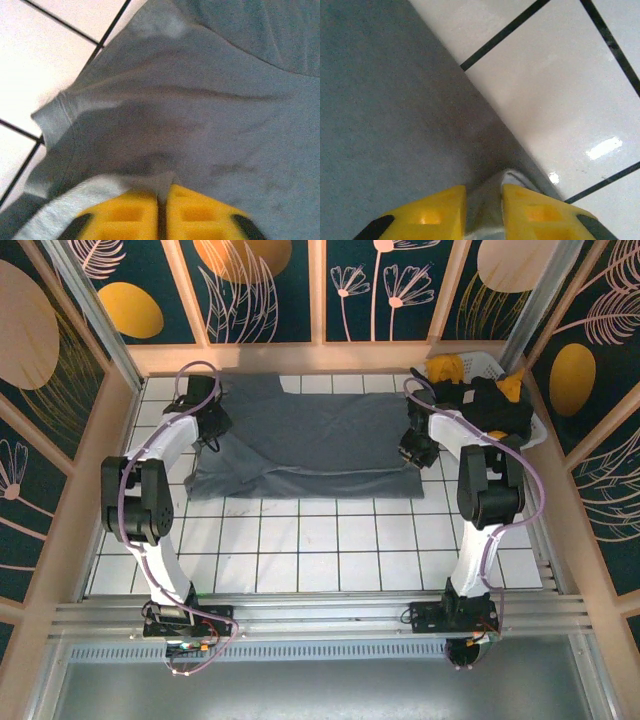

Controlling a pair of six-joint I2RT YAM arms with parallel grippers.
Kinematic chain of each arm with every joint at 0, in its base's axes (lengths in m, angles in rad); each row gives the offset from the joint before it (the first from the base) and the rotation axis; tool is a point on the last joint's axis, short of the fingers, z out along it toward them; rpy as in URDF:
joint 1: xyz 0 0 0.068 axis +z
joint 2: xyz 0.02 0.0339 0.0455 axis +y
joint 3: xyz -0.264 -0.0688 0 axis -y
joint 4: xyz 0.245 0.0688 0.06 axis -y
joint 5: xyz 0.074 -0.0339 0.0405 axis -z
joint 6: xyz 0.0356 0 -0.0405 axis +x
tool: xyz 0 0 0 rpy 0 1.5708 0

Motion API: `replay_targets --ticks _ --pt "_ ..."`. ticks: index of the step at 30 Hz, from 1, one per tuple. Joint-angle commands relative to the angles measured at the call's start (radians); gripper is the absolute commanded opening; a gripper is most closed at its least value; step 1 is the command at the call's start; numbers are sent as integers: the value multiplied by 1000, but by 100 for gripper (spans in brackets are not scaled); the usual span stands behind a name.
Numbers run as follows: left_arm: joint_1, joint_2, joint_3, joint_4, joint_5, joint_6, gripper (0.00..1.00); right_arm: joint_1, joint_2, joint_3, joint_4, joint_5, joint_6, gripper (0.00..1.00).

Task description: Fold and stack the t-shirts

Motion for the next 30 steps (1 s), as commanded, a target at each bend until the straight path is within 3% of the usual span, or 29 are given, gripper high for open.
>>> replay_targets --ticks 1,3,4,8,14,18,26,30 --pt "7 -19 40 -45 -45 52 51 -14 -25 41 -7 9 -45 45" --pt "7 -71 3 -78 -64 36 62 -14 -66 32 -8 24 -60 54" --pt "8 -103 -28 -96 -71 28 63 -13 -91 21 -10 32 -68 60" --pt "36 -251 -210 -156 -47 -21 60 -5 -201 -76 -3 36 -81 61" --pt "145 -378 -465 -160 57 -69 53 32 -345 -307 86 -7 -93 59" --pt "189 -363 -538 -113 116 -88 51 29 -343 -390 126 -24 -109 57" --pt "208 -298 -564 -48 91 -115 45 17 -289 -452 165 -55 -110 57" --pt "208 -247 -552 -10 96 -124 35 9 -261 -458 186 -48 -108 53"
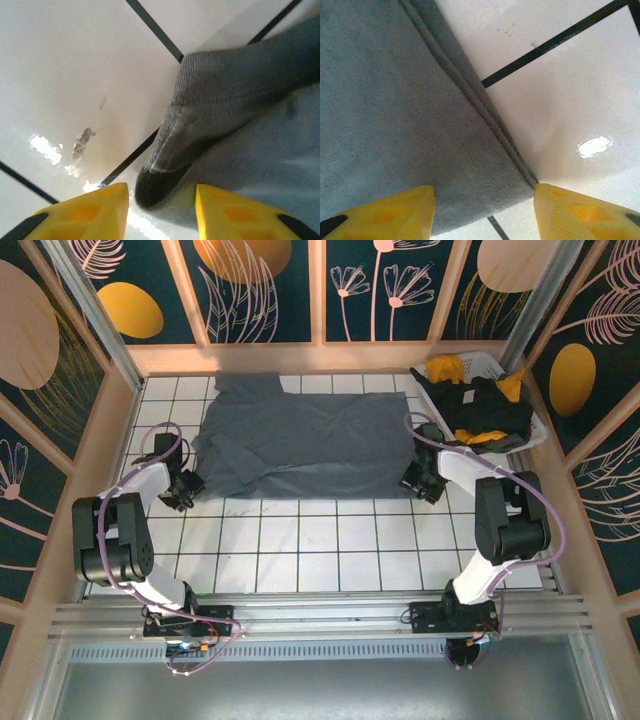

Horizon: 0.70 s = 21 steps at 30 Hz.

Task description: Fold and stack the t-shirts

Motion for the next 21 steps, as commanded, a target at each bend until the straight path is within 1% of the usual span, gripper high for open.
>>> replay_targets --ticks 1,3,5,7,8,9,11,13,16,21 --pt "7 53 13 44 1 -16 32 -11 35 -7 33 1 -17 51" --pt "7 70 28 45 -23 -8 25 -11 57 5 28 8 -18 47" --pt "7 76 43 45 -48 2 14 -11 73 15 18 14 -18 41" --pt "6 86 62 41 -77 17 0 -12 84 17 9 47 -19 28" --pt "8 91 72 34 -92 25 0 -11 88 17 3 55 -19 21" --pt "8 99 74 24 -111 35 0 -13 90 16 -5 74 -20 12" --pt "8 100 109 1 -151 50 0 -12 88 17 -30 106 -21 0" --pt "10 97 121 -26 -186 64 0 -13 81 16 -60 133 -19 0" --pt "10 71 112 -59 -209 79 0 -13 47 2 -95 151 -15 0" --pt "10 -2 44 -101 -197 78 0 -8 -33 -45 -140 131 9 0"
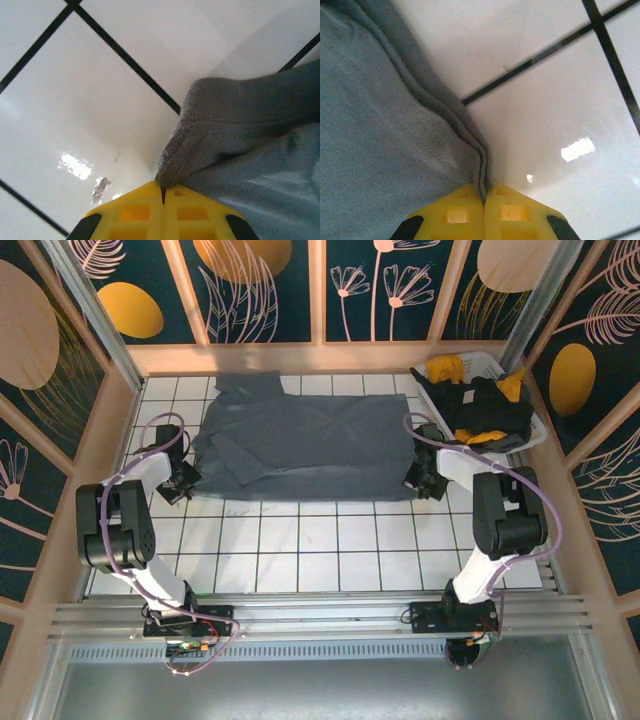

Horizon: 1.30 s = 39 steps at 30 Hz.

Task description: Fold and stack the t-shirts

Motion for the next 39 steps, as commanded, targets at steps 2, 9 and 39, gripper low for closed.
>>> replay_targets --ticks 2,9,39 --pt "10 -75 -69 -87 -61 16 0 4 -80 -68 -144 55 41 0" --pt "10 -197 -183 -147 -38 -31 0 31 -201 -178 -213 37 117 0" --pt "-305 -305 -189 36 360 -508 49 309 -303 -76 312 -605 34 54"
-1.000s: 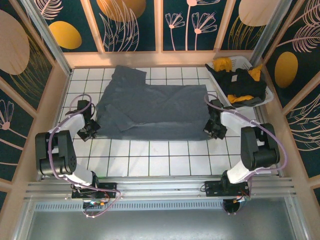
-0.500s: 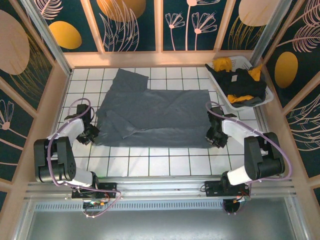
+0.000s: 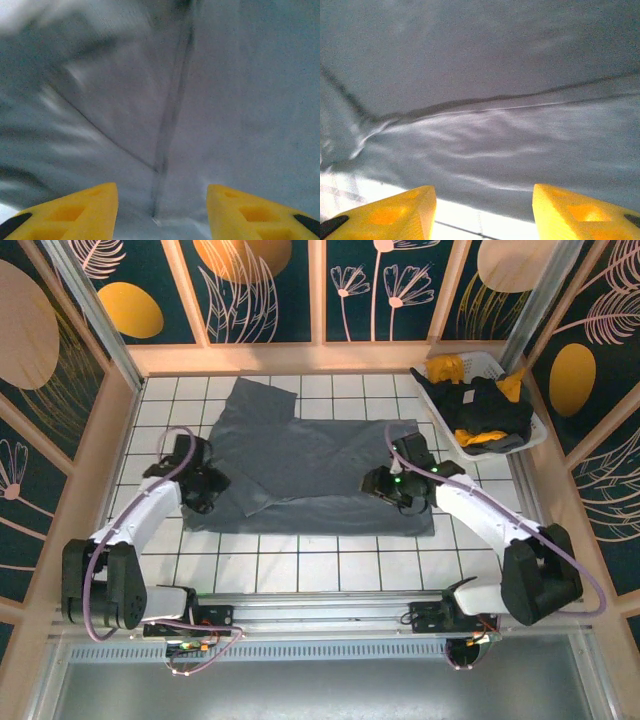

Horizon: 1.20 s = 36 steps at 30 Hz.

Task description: Fold and stack the t-shirts

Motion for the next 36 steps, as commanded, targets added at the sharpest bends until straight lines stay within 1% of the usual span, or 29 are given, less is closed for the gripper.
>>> replay_targets --ticks 1,3,10,14,18,21,25,28,33,36 --pt "-64 23 -42 68 93 -190 48 30 63 44 162 -200 -6 54" --pt "-93 49 -46 73 80 -205 45 36 94 64 170 -202 -3 54" --pt "-157 127 -57 113 86 -240 41 36 144 99 179 -196 8 54" --pt "-162 146 -45 77 51 -235 41 36 143 95 169 -183 11 54" --pt "-162 119 -41 32 5 -246 44 36 134 83 165 -177 16 54" --pt "-162 112 -80 72 28 -270 44 36 133 76 169 -175 22 54" --pt "-163 141 -99 132 57 -292 43 36 133 76 179 -183 29 54" --pt "-163 163 -80 144 45 -292 40 37 137 80 176 -180 28 53" --pt "-165 175 -33 132 26 -284 26 36 134 79 173 -178 28 53" --pt "-166 180 -8 123 25 -277 19 36 131 73 172 -174 28 52"
